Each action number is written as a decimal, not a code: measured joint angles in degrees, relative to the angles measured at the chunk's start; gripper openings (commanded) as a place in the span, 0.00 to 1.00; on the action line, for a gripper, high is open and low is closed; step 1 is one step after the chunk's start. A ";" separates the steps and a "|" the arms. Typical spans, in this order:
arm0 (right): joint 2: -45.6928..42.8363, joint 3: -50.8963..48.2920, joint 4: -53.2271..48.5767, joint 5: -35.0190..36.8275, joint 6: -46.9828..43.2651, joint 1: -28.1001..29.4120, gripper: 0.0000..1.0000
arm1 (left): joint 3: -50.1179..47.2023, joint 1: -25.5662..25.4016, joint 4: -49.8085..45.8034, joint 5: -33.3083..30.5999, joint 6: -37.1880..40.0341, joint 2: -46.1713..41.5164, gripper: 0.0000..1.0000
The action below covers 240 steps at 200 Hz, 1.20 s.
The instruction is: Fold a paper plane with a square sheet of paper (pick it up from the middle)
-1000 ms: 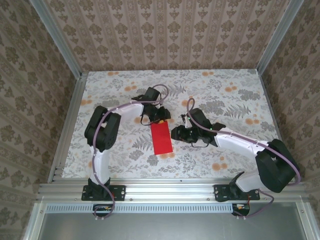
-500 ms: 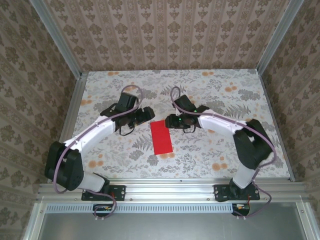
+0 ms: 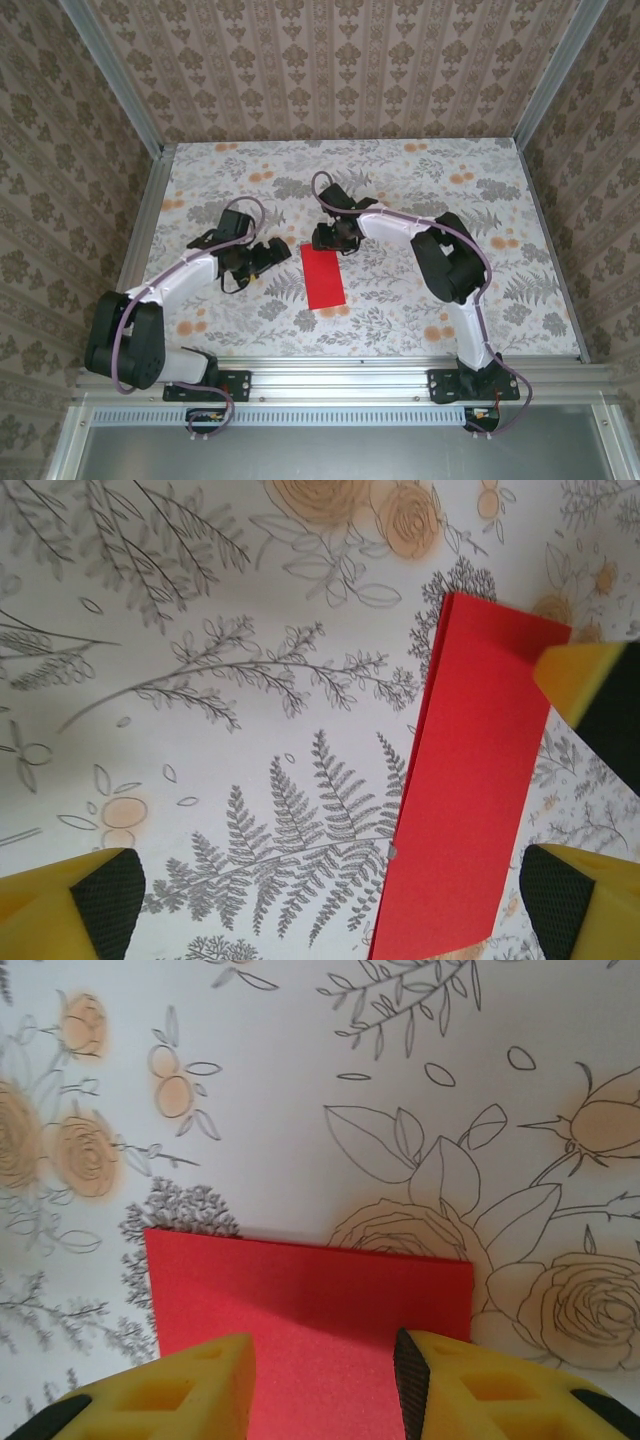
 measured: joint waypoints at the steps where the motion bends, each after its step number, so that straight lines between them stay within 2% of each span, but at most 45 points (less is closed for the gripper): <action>1: 0.13 0.04 -0.02 0.02 0.11 0.00 0.44 | -0.07 -0.02 0.09 0.13 0.00 0.04 0.98; 33: 0.52 0.55 -0.11 1.14 2.38 -0.02 0.44 | -2.01 -0.98 3.58 3.58 -0.11 2.21 0.93; 70: 0.39 -0.87 1.68 1.60 7.30 -0.61 0.44 | -3.74 -6.40 7.80 5.18 -2.05 2.86 0.90; 126: -1.88 -7.72 11.08 -6.60 15.54 -3.91 0.45 | -9.09 -13.66 15.50 4.11 -9.79 2.40 0.86; 157: -1.92 -8.83 13.57 -9.70 17.46 -5.11 0.45 | -10.25 -17.05 18.36 3.52 -13.92 2.19 0.75; 175: -1.92 -9.27 14.62 -10.58 17.81 -5.46 0.44 | -11.39 -18.16 19.65 3.39 -15.93 2.19 0.72; 240: -1.92 -10.21 16.96 -12.02 18.43 -6.10 0.45 | -11.96 -19.98 21.64 2.75 -20.00 2.03 0.70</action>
